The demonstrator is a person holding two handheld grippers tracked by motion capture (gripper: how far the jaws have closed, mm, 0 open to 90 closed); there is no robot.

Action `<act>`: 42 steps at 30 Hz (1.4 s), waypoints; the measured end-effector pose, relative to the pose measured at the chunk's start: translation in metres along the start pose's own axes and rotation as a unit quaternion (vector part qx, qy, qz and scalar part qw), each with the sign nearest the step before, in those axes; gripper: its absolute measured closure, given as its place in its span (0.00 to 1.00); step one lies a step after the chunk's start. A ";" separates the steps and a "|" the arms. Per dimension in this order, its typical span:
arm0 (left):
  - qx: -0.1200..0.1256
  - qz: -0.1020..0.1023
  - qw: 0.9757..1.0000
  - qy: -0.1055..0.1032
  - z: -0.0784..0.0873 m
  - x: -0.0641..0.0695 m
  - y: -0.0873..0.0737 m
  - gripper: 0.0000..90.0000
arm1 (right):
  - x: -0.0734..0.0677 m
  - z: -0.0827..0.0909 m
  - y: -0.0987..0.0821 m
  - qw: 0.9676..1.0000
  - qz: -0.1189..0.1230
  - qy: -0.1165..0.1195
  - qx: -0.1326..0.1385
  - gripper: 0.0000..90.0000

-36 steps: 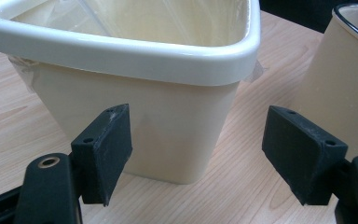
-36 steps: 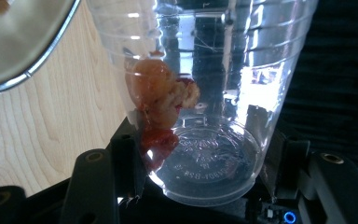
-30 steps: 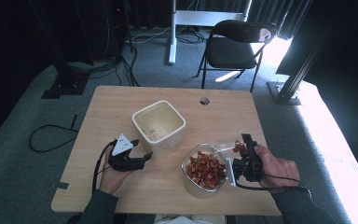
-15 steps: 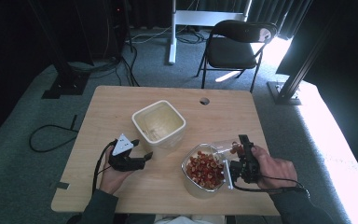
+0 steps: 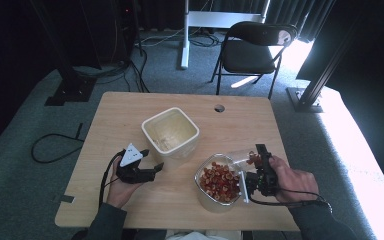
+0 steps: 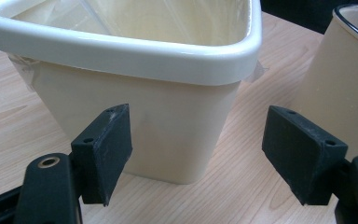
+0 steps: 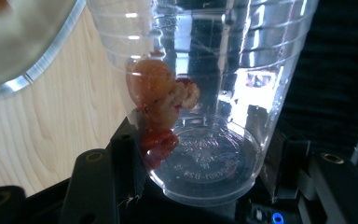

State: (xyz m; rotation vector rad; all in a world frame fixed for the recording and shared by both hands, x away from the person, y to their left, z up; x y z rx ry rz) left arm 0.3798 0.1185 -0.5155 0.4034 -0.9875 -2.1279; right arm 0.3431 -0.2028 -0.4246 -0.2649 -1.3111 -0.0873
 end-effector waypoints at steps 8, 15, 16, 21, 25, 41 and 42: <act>-0.001 -0.001 1.000 0.000 0.000 0.000 0.000 0.28 | 0.003 0.001 0.002 1.000 -0.005 -0.003 0.003 0.47; 0.000 -0.001 1.000 -0.002 0.000 0.001 -0.001 0.28 | -0.001 0.003 0.008 1.000 -0.005 0.004 0.015 0.47; 0.000 -0.001 1.000 -0.001 0.000 0.001 -0.001 0.28 | 0.000 0.000 0.004 1.000 -0.013 0.004 0.008 0.47; -0.001 0.002 1.000 -0.003 -0.001 0.001 -0.001 0.28 | -0.004 0.008 0.013 1.000 -0.006 0.007 0.030 0.47; -0.001 0.002 1.000 -0.002 -0.001 0.001 -0.001 0.28 | -0.001 0.001 0.004 1.000 -0.021 0.007 0.012 0.47; -0.002 0.002 1.000 -0.004 -0.004 0.001 -0.001 0.28 | -0.003 0.004 0.006 0.999 -0.040 0.018 0.025 0.47; -0.002 0.002 1.000 -0.004 -0.004 0.001 -0.001 0.28 | -0.004 0.004 0.007 0.999 -0.040 0.020 0.027 0.47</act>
Point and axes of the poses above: each handheld gripper's, and its own axes: z roughly backward along the jaws, y roughly out of its top, x roughly to its right, the point moved 10 cm from there along -z, roughly forward along the jaws, and after that the axes turned 12 degrees about -x, right-handed, at the moved point
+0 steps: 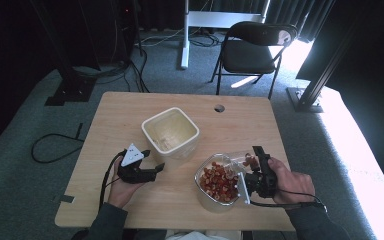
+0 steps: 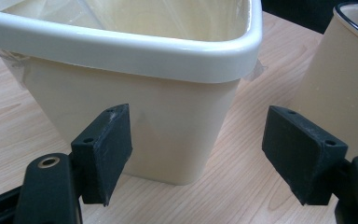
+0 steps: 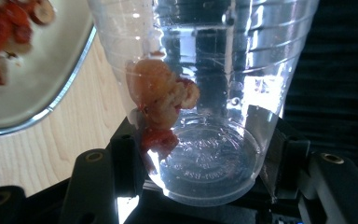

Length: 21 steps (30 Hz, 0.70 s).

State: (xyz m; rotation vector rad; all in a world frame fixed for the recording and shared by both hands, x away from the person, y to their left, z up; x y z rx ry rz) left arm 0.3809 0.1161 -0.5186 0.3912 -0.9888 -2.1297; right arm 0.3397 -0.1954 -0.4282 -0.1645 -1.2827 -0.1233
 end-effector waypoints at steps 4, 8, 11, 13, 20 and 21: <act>-0.001 0.001 1.000 -0.001 -0.001 0.000 0.000 0.28 | -0.002 0.001 0.002 1.000 -0.001 0.001 0.006 0.47; 0.000 0.000 1.000 -0.001 0.000 0.000 0.000 0.28 | -0.003 -0.003 0.001 1.000 -0.012 0.010 0.009 0.47; 0.002 0.003 1.000 0.000 0.001 -0.001 0.000 0.28 | -0.003 -0.003 0.002 0.997 -0.052 0.037 0.033 0.47; 0.001 0.002 1.000 0.001 0.001 -0.001 0.000 0.28 | -0.002 -0.004 0.002 0.993 -0.085 0.062 0.049 0.47; 0.002 0.002 1.000 0.001 0.001 -0.001 0.000 0.28 | -0.003 -0.021 -0.005 0.945 -0.250 0.181 0.110 0.47; 0.002 0.002 1.000 0.001 0.001 -0.001 0.000 0.28 | -0.004 -0.023 -0.005 0.934 -0.271 0.199 0.117 0.47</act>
Point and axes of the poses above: each handheld gripper's, and its own axes: z roughly backward along the jaws, y roughly out of its top, x roughly to its right, the point moved 10 cm from there along -z, roughly forward along the jaws, and after that the axes turned 12 degrees about -x, right-handed, at the moved point
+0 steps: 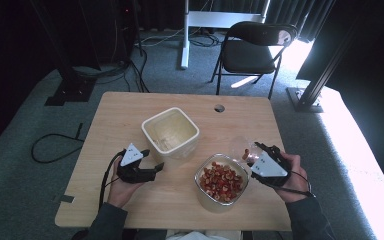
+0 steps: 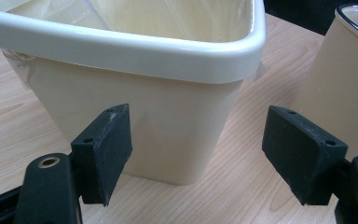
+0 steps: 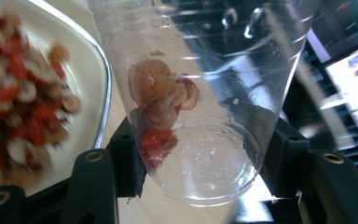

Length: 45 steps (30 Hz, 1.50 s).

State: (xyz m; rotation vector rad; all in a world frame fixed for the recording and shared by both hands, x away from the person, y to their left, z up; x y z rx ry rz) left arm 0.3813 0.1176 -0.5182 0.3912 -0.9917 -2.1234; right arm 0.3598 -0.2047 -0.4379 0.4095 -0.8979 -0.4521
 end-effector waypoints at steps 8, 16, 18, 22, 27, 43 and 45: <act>-0.001 -0.001 1.000 0.000 0.000 0.000 0.000 0.28 | 0.003 -0.012 0.000 0.967 -0.186 0.162 0.057 0.47; 0.000 -0.001 1.000 -0.001 -0.001 0.001 0.000 0.28 | 0.008 -0.015 0.002 0.940 -0.249 0.217 0.081 0.47; 0.000 -0.002 1.000 -0.001 0.000 0.001 0.000 0.28 | 0.008 -0.016 0.003 0.942 -0.248 0.214 0.079 0.47; 0.004 0.000 1.000 -0.003 0.002 0.001 0.001 0.28 | 0.008 -0.018 0.008 0.943 -0.245 0.209 0.081 0.47; 0.009 0.002 1.000 -0.005 0.004 0.001 0.002 0.28 | 0.012 -0.023 0.016 0.942 -0.247 0.209 0.086 0.47; 0.006 0.007 1.000 -0.001 0.004 -0.003 -0.002 0.28 | 0.025 -0.035 0.056 0.934 -0.249 0.226 0.123 0.47; 0.005 0.007 1.000 -0.002 0.003 -0.003 -0.002 0.28 | 0.026 -0.036 0.062 0.934 -0.245 0.227 0.126 0.47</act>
Point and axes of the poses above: each handheld gripper's, and its own axes: z roughly backward along the jaws, y roughly out of its top, x roughly to its right, the point moved 10 cm from there along -z, roughly forward along the jaws, and after that the axes turned 12 degrees about -x, right-handed, at the moved point
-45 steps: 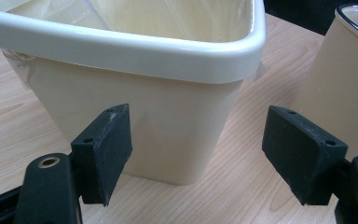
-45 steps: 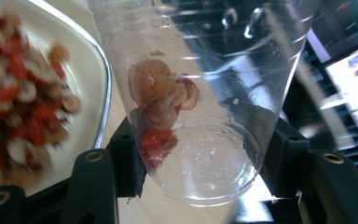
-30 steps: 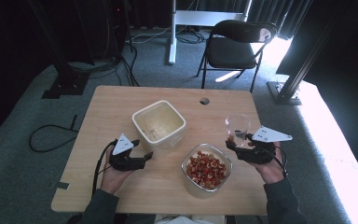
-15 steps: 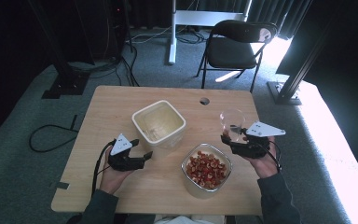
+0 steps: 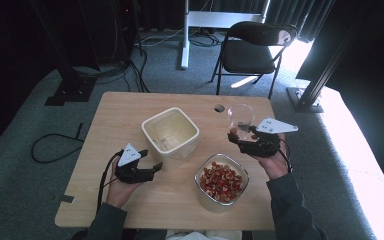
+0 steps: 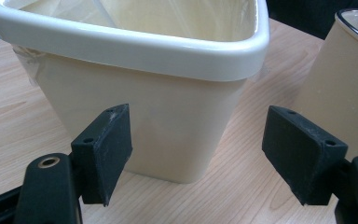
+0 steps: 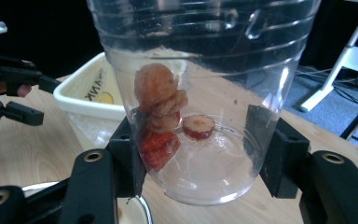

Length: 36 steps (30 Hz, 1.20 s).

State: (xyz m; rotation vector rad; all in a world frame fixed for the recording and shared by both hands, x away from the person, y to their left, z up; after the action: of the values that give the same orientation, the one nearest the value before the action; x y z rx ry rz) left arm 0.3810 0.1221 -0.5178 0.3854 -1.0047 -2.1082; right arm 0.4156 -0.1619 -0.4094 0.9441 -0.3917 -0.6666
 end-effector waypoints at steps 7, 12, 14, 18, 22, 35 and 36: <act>-0.002 -0.002 1.000 0.000 0.000 0.000 -0.001 0.28 | -0.002 -0.007 0.017 1.000 0.004 0.017 0.002 0.47; -0.003 -0.003 1.000 0.000 -0.001 0.001 -0.001 0.27 | -0.005 -0.016 0.028 1.000 0.008 0.029 -0.007 0.46; -0.003 -0.002 1.000 0.000 -0.001 0.001 -0.001 0.28 | -0.005 -0.020 0.032 0.999 0.009 0.033 -0.011 0.46; -0.001 -0.001 1.000 0.001 0.000 -0.001 -0.002 0.28 | -0.006 -0.028 0.042 0.999 0.012 0.043 -0.019 0.46; -0.001 0.002 1.000 0.001 0.000 -0.001 -0.002 0.28 | -0.006 -0.034 0.052 0.998 0.010 0.056 -0.019 0.46; 0.001 0.000 1.000 0.002 0.002 -0.002 -0.002 0.28 | -0.022 -0.061 0.078 0.995 0.019 0.091 -0.031 0.46; 0.000 0.000 1.000 0.002 0.002 -0.002 -0.002 0.28 | -0.023 -0.064 0.079 0.995 0.019 0.095 -0.034 0.46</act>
State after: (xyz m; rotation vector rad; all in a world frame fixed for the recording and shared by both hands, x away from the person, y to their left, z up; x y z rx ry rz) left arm 0.3803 0.1255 -0.5179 0.3895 -1.0035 -2.1062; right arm 0.4628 -0.0747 -0.3776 0.9238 -0.2157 -0.5457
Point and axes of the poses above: each handheld gripper's, and its own axes: z roughly backward along the jaws, y roughly out of its top, x roughly to its right, the point moved 10 cm from there along -z, roughly forward along the jaws, and after that the axes turned 12 degrees about -x, right-handed, at the moved point
